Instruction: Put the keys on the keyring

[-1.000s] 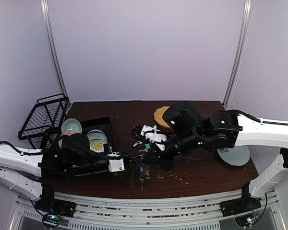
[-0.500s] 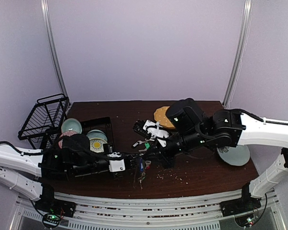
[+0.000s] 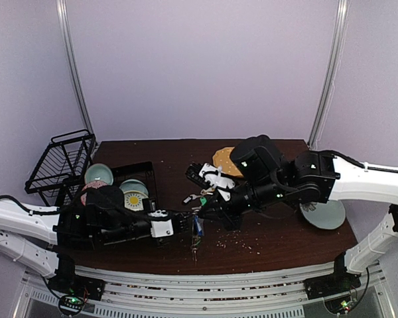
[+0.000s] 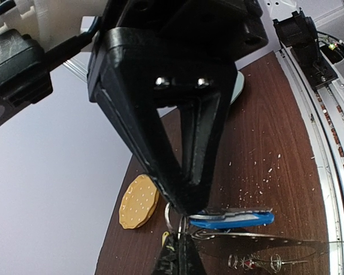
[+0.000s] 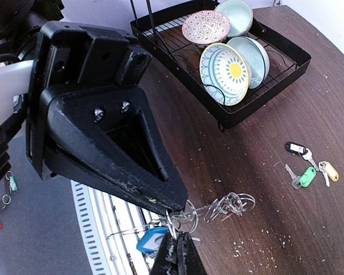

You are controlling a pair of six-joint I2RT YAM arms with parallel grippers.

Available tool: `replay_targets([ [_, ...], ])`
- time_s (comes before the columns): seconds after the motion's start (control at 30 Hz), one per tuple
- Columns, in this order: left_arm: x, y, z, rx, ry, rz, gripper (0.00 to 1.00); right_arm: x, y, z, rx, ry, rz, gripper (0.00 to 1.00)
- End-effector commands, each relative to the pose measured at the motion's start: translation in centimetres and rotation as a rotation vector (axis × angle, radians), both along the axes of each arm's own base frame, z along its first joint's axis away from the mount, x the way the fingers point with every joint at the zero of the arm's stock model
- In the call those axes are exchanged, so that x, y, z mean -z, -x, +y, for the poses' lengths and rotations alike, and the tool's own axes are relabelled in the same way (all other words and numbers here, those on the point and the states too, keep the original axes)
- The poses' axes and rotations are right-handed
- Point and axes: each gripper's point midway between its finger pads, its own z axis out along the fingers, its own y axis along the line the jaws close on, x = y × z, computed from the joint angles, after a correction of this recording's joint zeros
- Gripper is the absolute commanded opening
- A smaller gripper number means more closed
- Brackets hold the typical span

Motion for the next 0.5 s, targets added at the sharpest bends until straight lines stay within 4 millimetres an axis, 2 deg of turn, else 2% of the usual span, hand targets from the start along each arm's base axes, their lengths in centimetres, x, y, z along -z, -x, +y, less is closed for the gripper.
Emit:
replay_targets([
  [0.0, -4.4, 1.2, -0.2, 0.051, 0.176, 0.004, 0.0, 0.6, -2.0, -1.2, 0.093, 0.026, -0.053, 0.0],
  [0.3, -4.3, 1.9, -0.1, 0.086, 0.175, 0.029, 0.0, 0.1, -2.0, -1.3, 0.101, 0.005, -0.057, 0.0],
  [0.47, -3.7, 1.3, -0.3, 0.056, 0.149, 0.034, 0.0, -0.6, -0.9, -0.7, 0.032, -0.041, -0.039, 0.0],
])
